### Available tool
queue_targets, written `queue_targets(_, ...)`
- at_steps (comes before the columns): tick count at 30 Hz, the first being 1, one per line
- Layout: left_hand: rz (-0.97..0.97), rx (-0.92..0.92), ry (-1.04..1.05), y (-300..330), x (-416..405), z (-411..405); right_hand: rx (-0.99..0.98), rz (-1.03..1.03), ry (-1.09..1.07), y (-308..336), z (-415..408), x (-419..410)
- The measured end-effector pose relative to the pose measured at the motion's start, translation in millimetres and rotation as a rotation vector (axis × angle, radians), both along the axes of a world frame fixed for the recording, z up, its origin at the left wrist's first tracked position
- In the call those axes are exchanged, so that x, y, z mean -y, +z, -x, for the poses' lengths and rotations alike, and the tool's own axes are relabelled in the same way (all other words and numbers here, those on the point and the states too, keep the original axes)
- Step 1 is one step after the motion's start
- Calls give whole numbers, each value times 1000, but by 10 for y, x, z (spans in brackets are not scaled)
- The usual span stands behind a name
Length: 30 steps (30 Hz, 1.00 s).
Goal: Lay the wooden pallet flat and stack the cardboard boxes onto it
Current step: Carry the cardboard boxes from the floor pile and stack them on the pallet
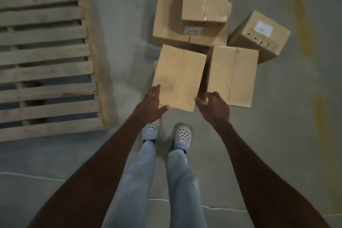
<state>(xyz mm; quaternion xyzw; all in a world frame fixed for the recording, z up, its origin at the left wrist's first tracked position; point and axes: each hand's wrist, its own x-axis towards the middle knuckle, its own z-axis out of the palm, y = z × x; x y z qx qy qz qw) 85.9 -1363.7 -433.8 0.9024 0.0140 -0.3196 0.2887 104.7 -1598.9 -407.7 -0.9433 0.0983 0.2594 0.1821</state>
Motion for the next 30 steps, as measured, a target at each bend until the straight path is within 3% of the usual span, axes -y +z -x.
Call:
queue_targets(5,-16,52,137,-1196,-6,-173,25,2,-101,-1287,-70,-167)
queue_targets(9,69,-115,620,-1860,35,-243,75,20,-302,-2010,-88,-232)
queue_targets(11,153,-195,772,-2098,53,-229,39,-74,-433,-2297,-79,-255)
queue_targets(14,154,-108,769,-2257,-10,-172,-76,-367,-722,-2549,-33,-297)
queue_targets(19,189,-21,775,-1878,-181,-222,9,-652,-904,-2175,-66,-312)
queue_targets(25,528,105,1228,-659,-394,-425,-77,-1072,-1010,-885,-343,13)
queue_targets(28,661,147,1384,-2,-356,-447,-29,-1025,-1055,-287,-341,33)
queue_targets(30,648,160,1286,350,-349,-425,-3,-928,-1051,54,-288,-24)
